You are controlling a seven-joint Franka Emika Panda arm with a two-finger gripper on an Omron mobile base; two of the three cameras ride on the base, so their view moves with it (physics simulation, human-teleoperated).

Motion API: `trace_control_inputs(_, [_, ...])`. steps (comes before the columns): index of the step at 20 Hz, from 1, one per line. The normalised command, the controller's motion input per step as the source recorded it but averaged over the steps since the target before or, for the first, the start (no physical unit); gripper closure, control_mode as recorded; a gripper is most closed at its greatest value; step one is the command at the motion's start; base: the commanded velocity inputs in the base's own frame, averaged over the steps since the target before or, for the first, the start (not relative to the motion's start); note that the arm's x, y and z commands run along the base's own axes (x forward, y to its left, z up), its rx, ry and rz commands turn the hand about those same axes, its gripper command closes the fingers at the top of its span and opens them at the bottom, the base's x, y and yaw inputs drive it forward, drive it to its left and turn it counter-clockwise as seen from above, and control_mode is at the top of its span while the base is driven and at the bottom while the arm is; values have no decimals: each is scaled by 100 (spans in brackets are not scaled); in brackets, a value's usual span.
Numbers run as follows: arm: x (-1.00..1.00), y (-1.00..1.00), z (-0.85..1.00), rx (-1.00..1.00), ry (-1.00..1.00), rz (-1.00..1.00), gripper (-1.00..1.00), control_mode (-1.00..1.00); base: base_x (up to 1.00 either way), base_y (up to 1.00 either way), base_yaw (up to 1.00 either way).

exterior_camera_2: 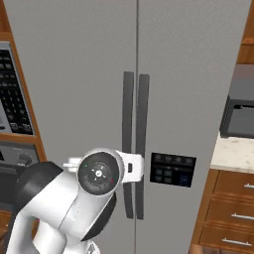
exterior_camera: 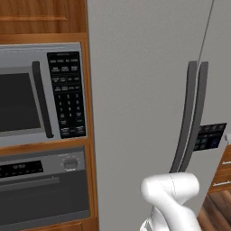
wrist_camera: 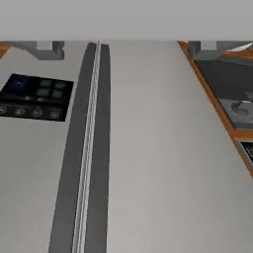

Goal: Open the freezer door, pick up the ice cube tray from the freezer, and place it on the dining counter.

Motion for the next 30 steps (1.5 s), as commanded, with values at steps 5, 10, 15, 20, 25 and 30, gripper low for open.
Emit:
trace_control_inputs(5, [11, -33, 6, 4, -45, 4, -100, -100, 0, 0, 0])
trace_control_inputs(10, [24, -5, 0, 3, -41, 3, -100, -100, 0, 0, 0])
trace_control_inputs(15, [53, 0, 0, 1, -21, 1, -100, -100, 0, 0, 0])
trace_control_inputs(20, [43, 3, 0, 2, -9, 2, -100, -100, 0, 0, 0])
trace_control_inputs(25, [33, 0, 0, 1, -6, 3, -100, -100, 0, 0, 0])
trace_control_inputs(30, [63, 0, 0, 2, 0, 0, -100, -100, 0, 0, 0])
